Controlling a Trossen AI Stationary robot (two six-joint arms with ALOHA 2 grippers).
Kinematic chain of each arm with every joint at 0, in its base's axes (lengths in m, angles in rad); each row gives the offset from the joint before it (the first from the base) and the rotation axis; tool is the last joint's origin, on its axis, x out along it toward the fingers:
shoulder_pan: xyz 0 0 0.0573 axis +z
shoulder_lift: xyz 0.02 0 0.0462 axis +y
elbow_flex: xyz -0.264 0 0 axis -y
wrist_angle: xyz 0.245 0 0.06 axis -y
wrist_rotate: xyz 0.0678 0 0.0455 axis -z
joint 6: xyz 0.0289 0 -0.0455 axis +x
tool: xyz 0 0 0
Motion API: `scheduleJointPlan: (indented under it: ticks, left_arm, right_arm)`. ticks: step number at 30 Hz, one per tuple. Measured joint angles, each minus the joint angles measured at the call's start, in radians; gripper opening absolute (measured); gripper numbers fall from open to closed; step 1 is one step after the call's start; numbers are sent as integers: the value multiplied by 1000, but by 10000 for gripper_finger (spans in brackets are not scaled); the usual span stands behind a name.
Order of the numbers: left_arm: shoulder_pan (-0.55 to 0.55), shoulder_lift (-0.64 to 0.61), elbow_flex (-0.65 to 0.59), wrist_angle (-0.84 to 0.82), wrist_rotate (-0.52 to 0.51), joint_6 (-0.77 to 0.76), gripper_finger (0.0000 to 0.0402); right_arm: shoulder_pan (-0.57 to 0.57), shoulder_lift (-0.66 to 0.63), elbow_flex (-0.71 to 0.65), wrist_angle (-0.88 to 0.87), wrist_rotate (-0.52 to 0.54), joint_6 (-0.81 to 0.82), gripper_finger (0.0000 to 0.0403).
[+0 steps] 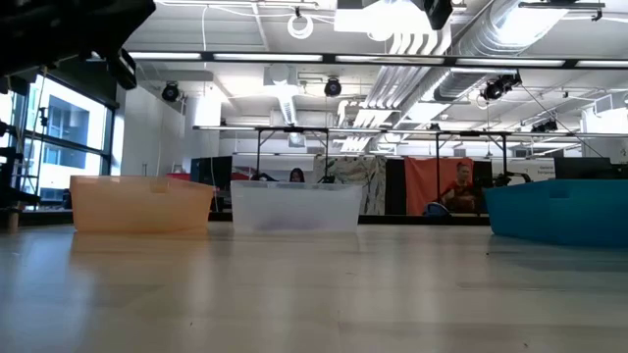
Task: Sort Halloween decoration
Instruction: Return to Home Position
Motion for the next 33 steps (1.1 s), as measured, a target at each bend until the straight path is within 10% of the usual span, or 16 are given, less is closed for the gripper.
scheduleJointPlan:
  ticks: [12, 22, 33]
  left_arm:
    - [0, -2, 2, -129, -46, -25, 0]
    - [0, -1, 2, -272, -47, -19, 0]
    - [0, -1, 2, -297, -46, -18, 0]
  right_arm:
    - [-5, -57, -36, -7, -11, 87, 0]
    - [55, -340, -383, 207, 64, 89, 0]
    - [58, -378, -610, 418, 86, -81, 0]
